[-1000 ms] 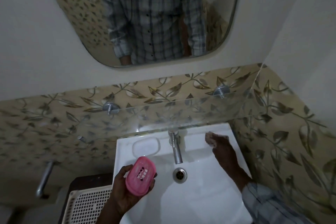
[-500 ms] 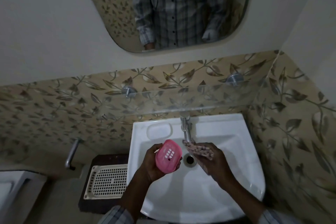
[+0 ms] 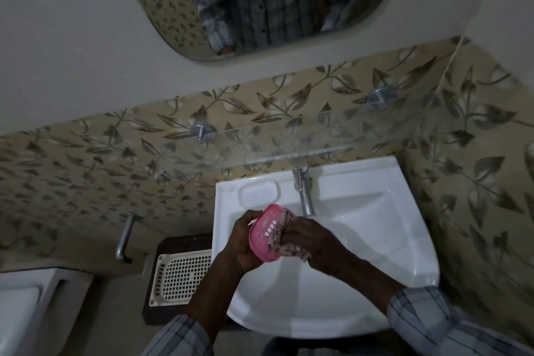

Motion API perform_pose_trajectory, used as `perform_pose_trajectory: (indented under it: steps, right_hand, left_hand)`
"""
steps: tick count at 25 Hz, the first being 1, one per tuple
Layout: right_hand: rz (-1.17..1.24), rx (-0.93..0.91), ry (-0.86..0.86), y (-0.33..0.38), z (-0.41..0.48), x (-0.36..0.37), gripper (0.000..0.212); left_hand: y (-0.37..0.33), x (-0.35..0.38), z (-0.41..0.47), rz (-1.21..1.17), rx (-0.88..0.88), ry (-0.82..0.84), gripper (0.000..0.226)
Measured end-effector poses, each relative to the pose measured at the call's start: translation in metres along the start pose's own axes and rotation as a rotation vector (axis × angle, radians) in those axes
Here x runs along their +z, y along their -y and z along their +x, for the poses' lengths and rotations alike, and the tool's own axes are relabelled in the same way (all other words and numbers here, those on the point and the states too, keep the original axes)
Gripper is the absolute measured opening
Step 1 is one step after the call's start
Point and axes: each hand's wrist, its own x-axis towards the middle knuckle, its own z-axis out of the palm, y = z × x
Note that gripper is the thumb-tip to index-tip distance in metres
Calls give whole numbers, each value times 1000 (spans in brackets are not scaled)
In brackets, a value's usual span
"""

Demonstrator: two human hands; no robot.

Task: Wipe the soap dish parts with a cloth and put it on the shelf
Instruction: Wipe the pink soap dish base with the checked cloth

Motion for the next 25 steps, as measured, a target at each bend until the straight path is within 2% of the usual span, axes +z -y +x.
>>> perform_pose_trajectory:
  steps: [2, 6, 10, 13, 18, 19, 22, 23, 25]
  right_hand:
    - [1, 107, -14, 1, 0, 5, 49]
    - [-43, -8, 101, -6, -2, 10, 49]
    - [27, 99, 37, -10, 0, 18, 46]
    - [52, 76, 94, -7, -1, 16, 49]
    - [-3, 92, 33, 0, 5, 6, 42]
    - [33, 119, 9, 12, 3, 15, 40]
    - [279, 544, -264, 35, 20, 27, 33]
    - [260, 598, -277, 38, 27, 25, 36]
    - [180, 459, -167, 33, 29, 21, 39]
  left_hand:
    - [0, 0, 4, 36, 16, -47, 45]
    - [-4, 1, 15, 26, 9, -39, 48]
    - [0, 4, 30, 28, 69, -63, 46]
    - [3, 3, 36, 37, 70, -61, 44]
    - [-3, 1, 29, 33, 59, -46, 43]
    - [0, 5, 29, 18, 85, -49, 43]
    - [13, 19, 33, -31, 182, -67, 44]
    - [13, 23, 33, -64, 194, -70, 46]
    - [8, 25, 30, -102, 157, -65, 51]
